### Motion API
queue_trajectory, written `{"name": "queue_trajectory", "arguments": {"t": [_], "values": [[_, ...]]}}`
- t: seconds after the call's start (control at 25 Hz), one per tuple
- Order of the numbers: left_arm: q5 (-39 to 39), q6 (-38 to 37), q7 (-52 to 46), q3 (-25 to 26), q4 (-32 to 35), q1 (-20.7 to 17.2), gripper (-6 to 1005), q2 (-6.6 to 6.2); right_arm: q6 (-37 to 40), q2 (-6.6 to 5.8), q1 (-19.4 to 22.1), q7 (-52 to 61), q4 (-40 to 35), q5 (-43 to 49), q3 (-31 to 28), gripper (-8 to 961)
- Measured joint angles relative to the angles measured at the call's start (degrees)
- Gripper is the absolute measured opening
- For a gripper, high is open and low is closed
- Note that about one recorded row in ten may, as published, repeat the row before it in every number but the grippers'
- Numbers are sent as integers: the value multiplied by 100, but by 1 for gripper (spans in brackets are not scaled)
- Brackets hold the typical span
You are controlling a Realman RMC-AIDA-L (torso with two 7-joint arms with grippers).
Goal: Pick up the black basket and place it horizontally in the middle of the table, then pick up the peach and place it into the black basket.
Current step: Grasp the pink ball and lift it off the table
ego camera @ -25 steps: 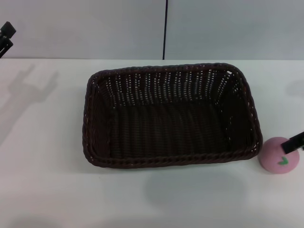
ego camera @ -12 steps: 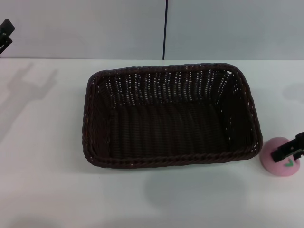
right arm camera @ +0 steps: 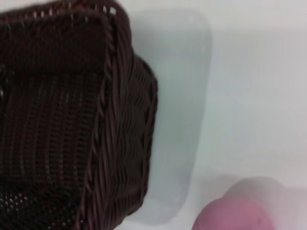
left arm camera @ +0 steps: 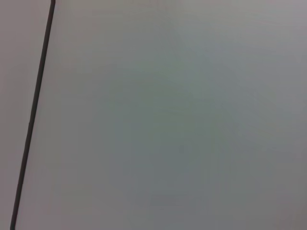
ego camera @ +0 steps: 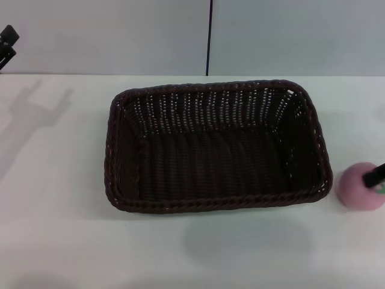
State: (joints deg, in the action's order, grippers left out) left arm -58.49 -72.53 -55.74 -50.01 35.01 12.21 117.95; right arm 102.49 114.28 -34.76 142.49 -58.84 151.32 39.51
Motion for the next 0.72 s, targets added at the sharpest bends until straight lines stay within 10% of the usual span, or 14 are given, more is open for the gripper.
{"name": "queue_trajectory", "arguments": {"t": [0.48, 0.72], "values": [[37, 2, 55, 1, -18, -15, 787, 11, 1592, 45, 881, 264, -3080, -1755, -1186, 185], [50, -38, 153, -8, -105, 9, 787, 25, 1635, 147, 602, 210, -2970, -3012, -747, 139]]}}
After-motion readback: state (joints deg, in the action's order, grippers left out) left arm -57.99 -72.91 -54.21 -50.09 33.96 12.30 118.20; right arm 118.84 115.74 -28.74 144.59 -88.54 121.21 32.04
